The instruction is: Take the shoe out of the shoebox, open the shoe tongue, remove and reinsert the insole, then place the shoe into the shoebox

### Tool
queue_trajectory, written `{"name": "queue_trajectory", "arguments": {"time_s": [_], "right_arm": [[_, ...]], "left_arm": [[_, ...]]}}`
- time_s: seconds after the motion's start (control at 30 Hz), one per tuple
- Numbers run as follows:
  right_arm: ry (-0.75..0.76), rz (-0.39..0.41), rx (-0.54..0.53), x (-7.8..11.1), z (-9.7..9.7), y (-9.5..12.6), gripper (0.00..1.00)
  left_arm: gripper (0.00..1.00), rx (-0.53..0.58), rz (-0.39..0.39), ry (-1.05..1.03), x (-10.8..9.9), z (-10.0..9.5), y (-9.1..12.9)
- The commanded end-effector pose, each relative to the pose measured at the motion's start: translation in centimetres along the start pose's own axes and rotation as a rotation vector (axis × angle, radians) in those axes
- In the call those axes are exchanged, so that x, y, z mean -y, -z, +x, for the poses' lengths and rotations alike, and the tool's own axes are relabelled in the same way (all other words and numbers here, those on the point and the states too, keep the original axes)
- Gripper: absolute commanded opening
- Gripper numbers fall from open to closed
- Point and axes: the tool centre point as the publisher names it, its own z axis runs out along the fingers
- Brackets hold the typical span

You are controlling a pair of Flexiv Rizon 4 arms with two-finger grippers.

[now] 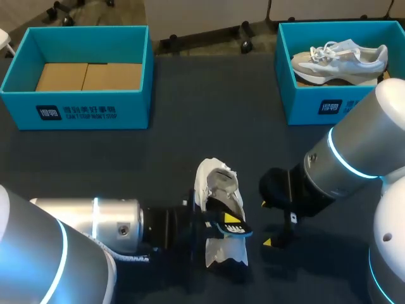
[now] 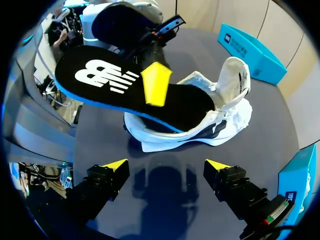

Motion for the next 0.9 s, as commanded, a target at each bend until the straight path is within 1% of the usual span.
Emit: {"name": "queue_trajectory", "arguments": {"time_s": [0.03,0.2,0.23,0.3,0.5,0.67,0.77,0.8,0.9], "right_arm": [[0.000,-0.001,0.003,0.0,0.1,-0.1,1.00],[0.000,-0.001,0.003,0.0,0.1,-0.1,1.00],[0.000,-0.001,0.003,0.0,0.1,-0.1,1.00],[0.000,-0.001,0.003,0.0,0.1,-0.1,1.00],[0.000,-0.001,0.003,0.0,0.1,-0.1,1.00],[0.000,-0.001,0.003,0.0,0.1,-0.1,1.00],[0.000,-0.001,0.003,0.0,0.1,-0.1,1.00],[0.000,-0.001,0.003,0.0,0.1,-0.1,1.00],[0.000,-0.001,0.003,0.0,0.1,-0.1,1.00]], "left_arm": [[0.00,-0.001,-0.002,-0.024,-0.8,0.2,-0.3],[0.00,0.003,-0.020,-0.037,-1.8,0.1,-0.5],[0.00,0.001,-0.036,-0.047,-2.1,0.0,-0.5],[0.00,0.001,-0.033,-0.037,-2.5,-0.1,-0.6],[0.00,0.007,-0.062,-0.080,-3.7,-0.2,-0.8],[0.00,0.011,-0.075,-0.082,-4.1,-0.3,-0.7],[0.00,0.009,-0.067,-0.058,-4.0,-0.3,-0.6],[0.10,0.009,-0.063,-0.052,-3.8,-0.2,-0.5],[0.31,0.007,-0.052,-0.036,-3.1,-0.1,-0.1]]}}
